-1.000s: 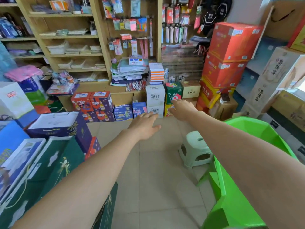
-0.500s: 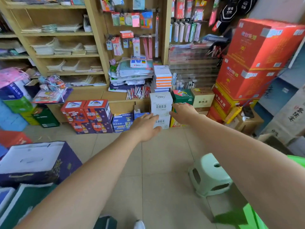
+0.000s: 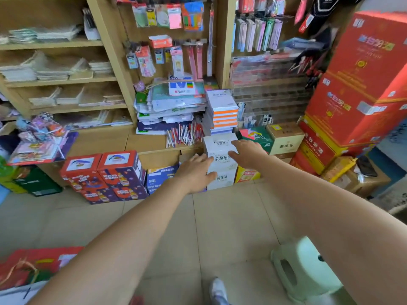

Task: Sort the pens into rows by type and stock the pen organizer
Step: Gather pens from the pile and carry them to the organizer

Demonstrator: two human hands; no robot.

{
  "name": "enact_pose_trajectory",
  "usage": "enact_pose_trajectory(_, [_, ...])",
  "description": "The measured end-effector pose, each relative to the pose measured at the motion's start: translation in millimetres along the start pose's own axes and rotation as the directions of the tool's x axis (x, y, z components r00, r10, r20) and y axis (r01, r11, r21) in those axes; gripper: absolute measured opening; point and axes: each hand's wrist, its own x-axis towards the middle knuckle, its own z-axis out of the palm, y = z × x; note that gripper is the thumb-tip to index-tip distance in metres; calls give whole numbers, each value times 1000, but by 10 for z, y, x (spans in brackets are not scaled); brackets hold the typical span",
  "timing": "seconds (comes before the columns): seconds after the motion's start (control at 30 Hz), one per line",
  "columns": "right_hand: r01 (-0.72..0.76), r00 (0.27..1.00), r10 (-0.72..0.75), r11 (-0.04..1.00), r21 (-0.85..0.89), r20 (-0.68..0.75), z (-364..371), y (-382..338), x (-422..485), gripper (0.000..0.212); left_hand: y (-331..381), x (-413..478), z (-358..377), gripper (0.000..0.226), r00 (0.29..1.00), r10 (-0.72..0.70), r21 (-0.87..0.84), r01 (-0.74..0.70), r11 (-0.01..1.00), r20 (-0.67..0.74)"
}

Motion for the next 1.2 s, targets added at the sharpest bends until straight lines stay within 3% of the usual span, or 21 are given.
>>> enact_pose_trajectory(0.4, [47, 996, -44, 998, -34, 82, -146, 120, 2590, 53, -1149, 2141, -615, 59, 999, -35, -40, 36, 999, 11])
enact_pose_trajectory(0.83, [-19, 998, 17, 999, 34, 54, -218, -152, 5021, 40, -2622, 4204, -1251, 60, 996, -32, -62, 37, 997, 78])
enact_pose_trajectory(1.2, [-44, 998, 38, 992, 117, 49, -29, -206, 6695, 45, -3514, 5499, -1491, 58, 991, -13, -80, 24, 996, 133])
